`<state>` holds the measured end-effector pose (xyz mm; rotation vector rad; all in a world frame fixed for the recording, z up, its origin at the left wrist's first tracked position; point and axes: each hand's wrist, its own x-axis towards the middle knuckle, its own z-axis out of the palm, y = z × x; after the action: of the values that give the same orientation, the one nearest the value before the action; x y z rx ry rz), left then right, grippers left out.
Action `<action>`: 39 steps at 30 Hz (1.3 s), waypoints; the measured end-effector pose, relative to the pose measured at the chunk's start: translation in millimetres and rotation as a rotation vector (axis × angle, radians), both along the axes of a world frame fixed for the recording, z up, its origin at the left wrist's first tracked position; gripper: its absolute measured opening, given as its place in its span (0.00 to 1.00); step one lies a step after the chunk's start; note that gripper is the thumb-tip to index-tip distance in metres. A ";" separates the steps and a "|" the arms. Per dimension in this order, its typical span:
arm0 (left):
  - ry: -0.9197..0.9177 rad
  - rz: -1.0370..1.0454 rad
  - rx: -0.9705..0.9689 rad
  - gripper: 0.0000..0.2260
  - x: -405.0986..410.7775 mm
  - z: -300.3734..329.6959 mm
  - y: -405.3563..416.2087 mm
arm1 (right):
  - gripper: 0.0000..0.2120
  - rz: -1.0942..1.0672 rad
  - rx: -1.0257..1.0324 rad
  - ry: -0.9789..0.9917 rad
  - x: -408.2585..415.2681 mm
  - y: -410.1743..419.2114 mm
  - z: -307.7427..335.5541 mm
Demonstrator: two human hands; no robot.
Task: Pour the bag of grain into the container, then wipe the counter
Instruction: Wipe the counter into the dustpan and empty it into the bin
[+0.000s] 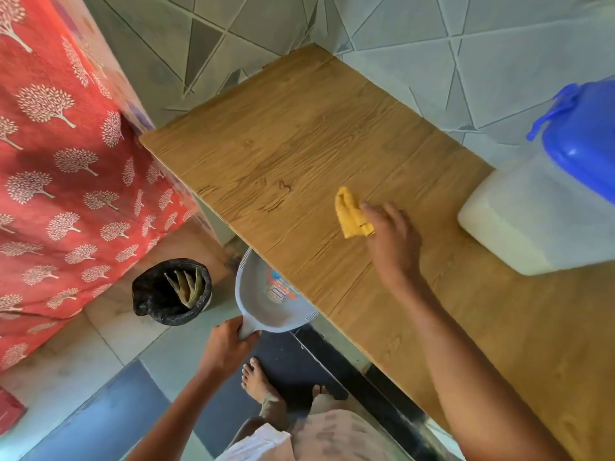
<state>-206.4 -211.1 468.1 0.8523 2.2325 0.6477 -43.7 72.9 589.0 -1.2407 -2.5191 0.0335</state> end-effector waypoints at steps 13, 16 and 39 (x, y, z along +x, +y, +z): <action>-0.002 0.076 -0.029 0.15 57.3 3.3 -9.7 | 0.24 0.384 -0.192 -0.253 3.6 -76.9 -47.7; 0.019 0.109 -0.035 0.14 61.6 5.6 -14.4 | 0.22 0.500 -0.378 -0.229 11.0 -105.5 -36.7; -0.028 -0.014 -0.056 0.13 62.8 -6.5 -17.3 | 0.18 0.155 -0.723 0.165 -0.5 -117.9 -35.2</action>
<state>-143.6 -228.4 461.6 0.8250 2.2070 0.5839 -44.2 -44.9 553.8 -1.1900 -2.5185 1.1154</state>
